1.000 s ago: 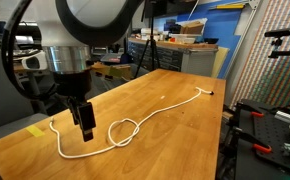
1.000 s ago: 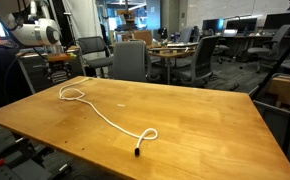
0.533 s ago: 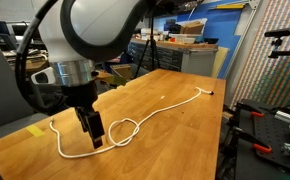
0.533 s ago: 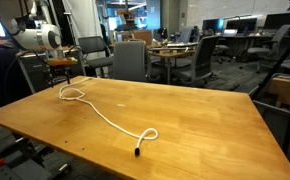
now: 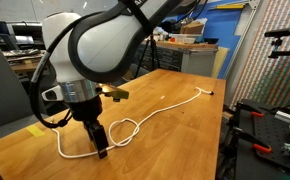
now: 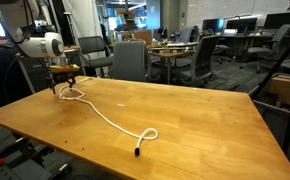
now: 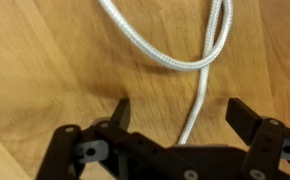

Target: Tie a knot using the white rope on the table

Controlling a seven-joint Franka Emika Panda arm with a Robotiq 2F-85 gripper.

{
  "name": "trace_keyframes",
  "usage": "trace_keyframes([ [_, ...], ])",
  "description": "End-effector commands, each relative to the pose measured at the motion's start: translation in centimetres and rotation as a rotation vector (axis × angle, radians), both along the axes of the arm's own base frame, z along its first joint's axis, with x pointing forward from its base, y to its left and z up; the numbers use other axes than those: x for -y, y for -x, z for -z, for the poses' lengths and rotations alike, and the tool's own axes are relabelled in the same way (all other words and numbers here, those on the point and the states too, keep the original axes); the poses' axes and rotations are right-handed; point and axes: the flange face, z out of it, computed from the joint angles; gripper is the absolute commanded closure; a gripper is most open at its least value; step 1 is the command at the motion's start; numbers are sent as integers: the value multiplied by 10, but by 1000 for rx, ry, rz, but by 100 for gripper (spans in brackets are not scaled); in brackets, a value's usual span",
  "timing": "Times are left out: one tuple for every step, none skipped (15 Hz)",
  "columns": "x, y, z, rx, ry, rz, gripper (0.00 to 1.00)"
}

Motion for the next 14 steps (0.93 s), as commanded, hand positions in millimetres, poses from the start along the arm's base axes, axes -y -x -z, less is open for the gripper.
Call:
trace_keyframes([
  [-5,-6,2,47,3,33,26],
  [-5,-7,2,58,6,39,32],
  [-5,-8,2,66,15,39,42],
  [-5,-8,3,78,24,39,49],
  [-6,-7,2,86,31,38,58],
  [-8,-5,2,96,47,31,64],
  [-10,-3,1,107,65,21,71],
  [-13,-1,1,117,74,17,77],
  [-15,2,1,129,93,7,84],
  [-17,4,0,137,106,2,92],
  [-18,5,-1,152,117,-2,97],
  [-19,5,-2,167,132,-8,100],
  [-19,5,-5,176,132,-11,99],
  [-19,5,-12,176,117,-17,96],
])
